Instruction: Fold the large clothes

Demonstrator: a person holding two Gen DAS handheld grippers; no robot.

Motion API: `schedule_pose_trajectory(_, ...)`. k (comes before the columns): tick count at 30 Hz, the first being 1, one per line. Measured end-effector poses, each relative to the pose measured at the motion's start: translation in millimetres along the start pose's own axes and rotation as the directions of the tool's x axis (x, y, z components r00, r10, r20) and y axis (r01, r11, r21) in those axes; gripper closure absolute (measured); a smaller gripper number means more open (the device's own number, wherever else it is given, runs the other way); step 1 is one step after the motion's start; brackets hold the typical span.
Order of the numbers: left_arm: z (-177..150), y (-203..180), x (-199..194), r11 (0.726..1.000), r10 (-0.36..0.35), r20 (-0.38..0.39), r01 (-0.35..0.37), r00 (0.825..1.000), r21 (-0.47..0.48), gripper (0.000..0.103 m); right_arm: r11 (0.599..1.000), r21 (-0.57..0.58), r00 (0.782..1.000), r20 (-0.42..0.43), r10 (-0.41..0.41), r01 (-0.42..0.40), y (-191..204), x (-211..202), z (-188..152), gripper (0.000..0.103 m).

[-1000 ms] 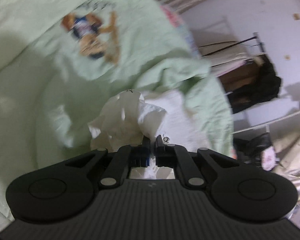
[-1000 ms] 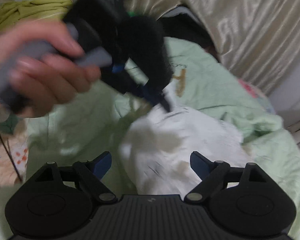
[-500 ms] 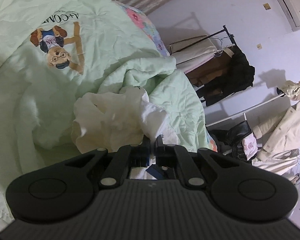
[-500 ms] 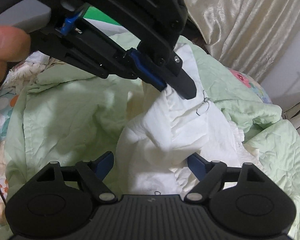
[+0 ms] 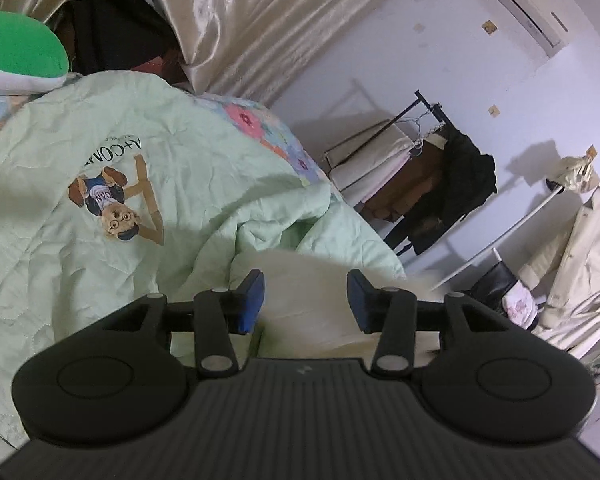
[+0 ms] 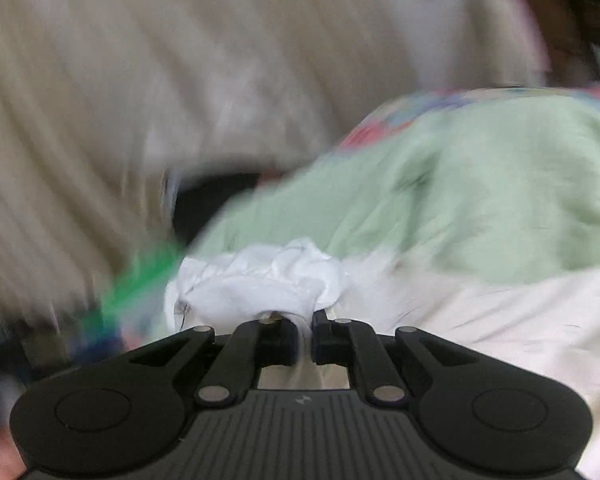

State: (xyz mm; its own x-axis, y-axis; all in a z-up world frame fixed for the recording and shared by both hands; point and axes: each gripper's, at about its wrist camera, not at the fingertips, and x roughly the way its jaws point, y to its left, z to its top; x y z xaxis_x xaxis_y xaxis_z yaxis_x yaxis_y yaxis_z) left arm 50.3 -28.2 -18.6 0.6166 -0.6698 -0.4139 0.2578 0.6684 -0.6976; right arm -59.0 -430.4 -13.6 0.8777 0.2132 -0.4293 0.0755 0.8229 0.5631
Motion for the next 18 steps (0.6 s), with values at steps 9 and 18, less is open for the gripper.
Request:
schedule_pose_trajectory(9,-41,-50,62,0.994,-0.004,-0.236,0.029,0.972,0.105,0.058,0.868,0.267,0.895,0.038,-0.444,0.419,-134,-128,-52,0.096)
schedule_pose_trajectory(18,-102,-138,119,0.947,0.072,-0.505,0.100,0.860,0.305,0.039,0.847,0.240,0.857,0.092,-0.507,0.475,-135,-135,-74,0.095)
